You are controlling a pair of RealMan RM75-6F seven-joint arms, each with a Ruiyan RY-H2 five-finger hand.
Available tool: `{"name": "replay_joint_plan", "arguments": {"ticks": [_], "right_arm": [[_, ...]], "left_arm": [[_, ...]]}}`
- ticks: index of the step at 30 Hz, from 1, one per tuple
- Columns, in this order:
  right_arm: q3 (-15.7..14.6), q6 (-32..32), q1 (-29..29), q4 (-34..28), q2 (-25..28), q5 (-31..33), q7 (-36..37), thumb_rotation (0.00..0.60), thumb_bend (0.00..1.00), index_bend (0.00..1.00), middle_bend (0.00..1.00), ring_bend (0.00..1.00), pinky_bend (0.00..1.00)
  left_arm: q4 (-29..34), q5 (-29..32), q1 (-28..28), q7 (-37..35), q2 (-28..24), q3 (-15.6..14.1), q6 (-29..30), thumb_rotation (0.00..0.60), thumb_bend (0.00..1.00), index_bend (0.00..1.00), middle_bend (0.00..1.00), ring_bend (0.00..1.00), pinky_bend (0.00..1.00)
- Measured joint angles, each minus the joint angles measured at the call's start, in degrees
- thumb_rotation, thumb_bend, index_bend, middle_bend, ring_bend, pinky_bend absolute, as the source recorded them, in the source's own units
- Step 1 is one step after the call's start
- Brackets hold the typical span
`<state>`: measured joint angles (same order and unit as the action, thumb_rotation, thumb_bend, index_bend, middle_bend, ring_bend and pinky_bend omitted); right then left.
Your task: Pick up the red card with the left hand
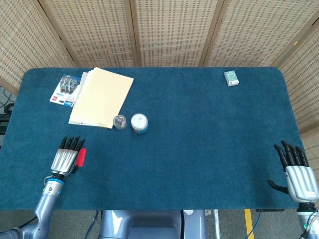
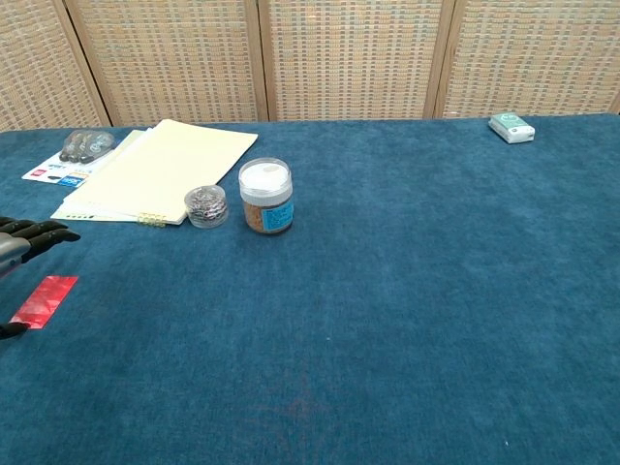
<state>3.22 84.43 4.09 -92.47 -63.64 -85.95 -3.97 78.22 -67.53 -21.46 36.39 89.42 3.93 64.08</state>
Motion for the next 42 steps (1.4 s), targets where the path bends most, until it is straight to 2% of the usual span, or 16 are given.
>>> {"name": "replay_joint_plan", "arguments": {"ticks": [10, 22, 32, 42], "right_arm": [[0.0, 0.0, 0.0, 0.0, 0.1, 0.1, 0.3, 0.600, 0.08, 0.00, 0.00, 0.00, 0.00], [-0.1, -0.2, 0.0, -0.2, 0.2, 0.1, 0.1, 0.600, 0.08, 0.00, 0.00, 0.00, 0.00], [-0.1, -0.1, -0.1, -0.1, 0.2, 0.0, 0.2, 0.600, 0.08, 0.00, 0.00, 0.00, 0.00], [0.0, 0.0, -0.1, -0.2, 0.4, 0.3, 0.6, 0.600, 0.08, 0.00, 0.00, 0.00, 0.00]], "left_arm": [[-2.0, 0.8, -1.8, 0.8, 1.8, 0.8, -0.5, 0.600, 0.28, 0.00, 0.00, 0.00, 0.00], [-4.1, -0.9, -2.0, -2.8, 3.2, 1.9, 2.8, 0.600, 0.30, 0.00, 0.00, 0.00, 0.00], [-2.1, -3.0, -1.4, -5.0, 2.0, 1.8, 5.3, 0.600, 0.30, 0.00, 0.00, 0.00, 0.00], [3.1, -5.0, 0.6, -7.1, -0.6, 0.6, 8.5, 0.600, 0.29, 0.00, 0.00, 0.00, 0.00]]}}
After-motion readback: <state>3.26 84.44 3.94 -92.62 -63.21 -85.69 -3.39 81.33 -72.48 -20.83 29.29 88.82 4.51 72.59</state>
